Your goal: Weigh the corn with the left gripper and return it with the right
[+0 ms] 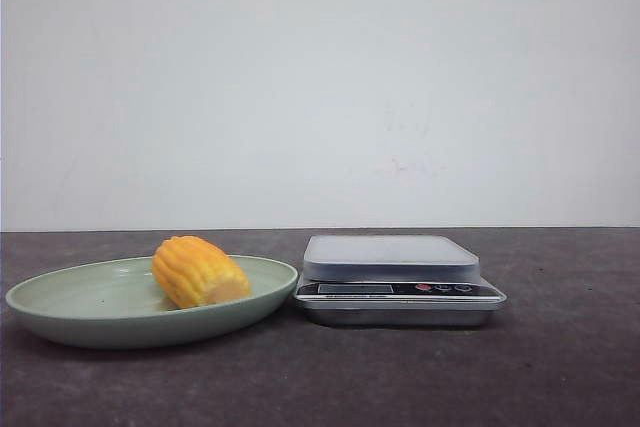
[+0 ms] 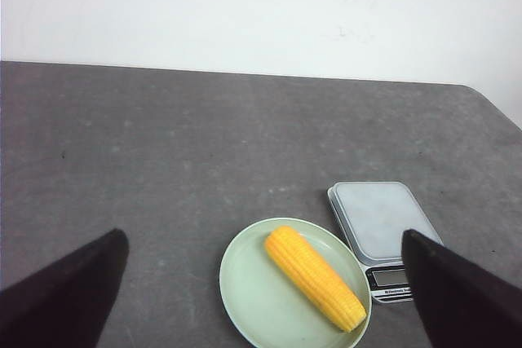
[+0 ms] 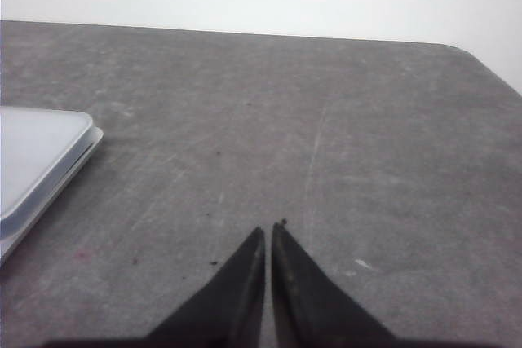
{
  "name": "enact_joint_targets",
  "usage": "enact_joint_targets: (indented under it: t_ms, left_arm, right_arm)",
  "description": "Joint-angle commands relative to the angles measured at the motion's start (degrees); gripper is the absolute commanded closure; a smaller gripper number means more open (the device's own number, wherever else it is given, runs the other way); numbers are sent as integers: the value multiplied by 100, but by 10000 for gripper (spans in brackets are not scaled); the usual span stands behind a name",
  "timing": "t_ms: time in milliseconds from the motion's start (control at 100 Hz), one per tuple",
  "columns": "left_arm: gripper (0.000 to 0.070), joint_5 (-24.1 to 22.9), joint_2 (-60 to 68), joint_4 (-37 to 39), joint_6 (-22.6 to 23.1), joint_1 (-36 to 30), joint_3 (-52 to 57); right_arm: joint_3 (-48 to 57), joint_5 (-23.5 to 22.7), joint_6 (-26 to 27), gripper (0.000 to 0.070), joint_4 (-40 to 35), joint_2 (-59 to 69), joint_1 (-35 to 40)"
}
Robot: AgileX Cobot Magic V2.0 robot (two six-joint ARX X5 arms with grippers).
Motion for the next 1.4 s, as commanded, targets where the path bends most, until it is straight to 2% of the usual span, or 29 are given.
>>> enact_joint_targets:
  t_ms: [0,910,1020,1110,1180,1220,1310,1390]
  left_arm:
    - [0,7,35,63,61,-42,70]
    - [0,4,35,66,63,-42,72]
    - [0,0,26,35,531,-2,72]
    - [0,4,-92,127,739,203,70]
    - [0,39,-227,511,713,472,33]
    - [0,232,-350,905,758,623,-63]
    - [0,894,-809,2210,1198,927,-695]
    - [0,1119,-1381,3421,1521,1174,-1639]
  right_arm:
    - [-15,-15,44,691,-22,-4,2]
    - [-15,-2,44,691,103,-4,13]
    - [-15,-2,44,691,103,-4,13]
    - [-15,-2,44,691,103,-4,13]
    - [-15,-2,44,691,103,-4,13]
    - [-15,-2,44,691,103,-4,13]
    - [-15,-2,44,691,103,-4,13]
    - [-15,-2,44,691,103,-4,13]
